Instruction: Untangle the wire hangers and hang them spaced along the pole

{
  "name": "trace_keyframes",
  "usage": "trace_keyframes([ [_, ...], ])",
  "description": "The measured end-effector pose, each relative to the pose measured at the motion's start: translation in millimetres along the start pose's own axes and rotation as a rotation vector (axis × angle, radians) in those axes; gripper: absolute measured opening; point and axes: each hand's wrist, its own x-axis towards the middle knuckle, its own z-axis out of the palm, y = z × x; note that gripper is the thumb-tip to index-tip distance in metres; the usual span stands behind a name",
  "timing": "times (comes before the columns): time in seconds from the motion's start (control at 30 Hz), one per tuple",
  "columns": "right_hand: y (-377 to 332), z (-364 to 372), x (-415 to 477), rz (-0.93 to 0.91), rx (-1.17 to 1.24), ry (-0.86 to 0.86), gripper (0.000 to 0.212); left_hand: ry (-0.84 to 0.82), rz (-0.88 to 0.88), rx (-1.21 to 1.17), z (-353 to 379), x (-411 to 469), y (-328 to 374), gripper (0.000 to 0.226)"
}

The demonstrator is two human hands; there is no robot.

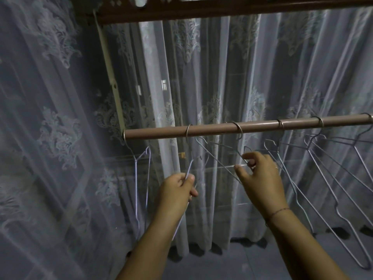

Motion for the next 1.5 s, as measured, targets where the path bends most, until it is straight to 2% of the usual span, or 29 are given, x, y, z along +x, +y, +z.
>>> trace_keyframes([
  [0.17,14.0,0.6,6.4,0.088,0.033,-0.027,0.033,0.021,0.012,-0.027,0.6,-2.9,-1.5,0.023],
  [0.33,16.7,3.5,7.0,0.029,-0.042,-0.053,0.015,0.084,-0.008,-0.094,-4.0,-4.6,-5.0,0.025],
  [0.87,12.3,1.6,2.5,0.079,0.071,-0.077,0.012,0.084,-0.021,-0.101,0.2,-14.6,3.5,0.017],
  [0.97,13.2,-3.3,-0.4,0.065,0.094,-0.079,0.012,0.102,-0.019,-0.086,1.9,-15.5,5.5,0.027],
  [1.07,15.9,-13.1,-2.5,0.051,0.101,-0.032,0.011,0.169,-0.029,0.016,2.9,-21.1,13.5,0.054],
  [1.13,20.1,-23.9,-2.8,0.049,0.097,0.026,0.011,0.300,0.066,0.143,5.6,-29.3,24.5,0.061],
  [1.23,31.3,-44.9,-0.8,0.033,0.084,0.097,0.015,0.404,0.285,0.193,17.1,-40.1,37.1,0.049],
  [1.37,56.2,-76.6,8.8,0.063,0.069,0.146,0.016,0.288,0.439,0.099,48.2,-45.1,44.5,0.024],
  [1.5,84.6,-102.5,19.6,0.091,0.026,0.138,0.018,0.107,0.406,0.071,92.1,-45.9,56.1,0.019],
])
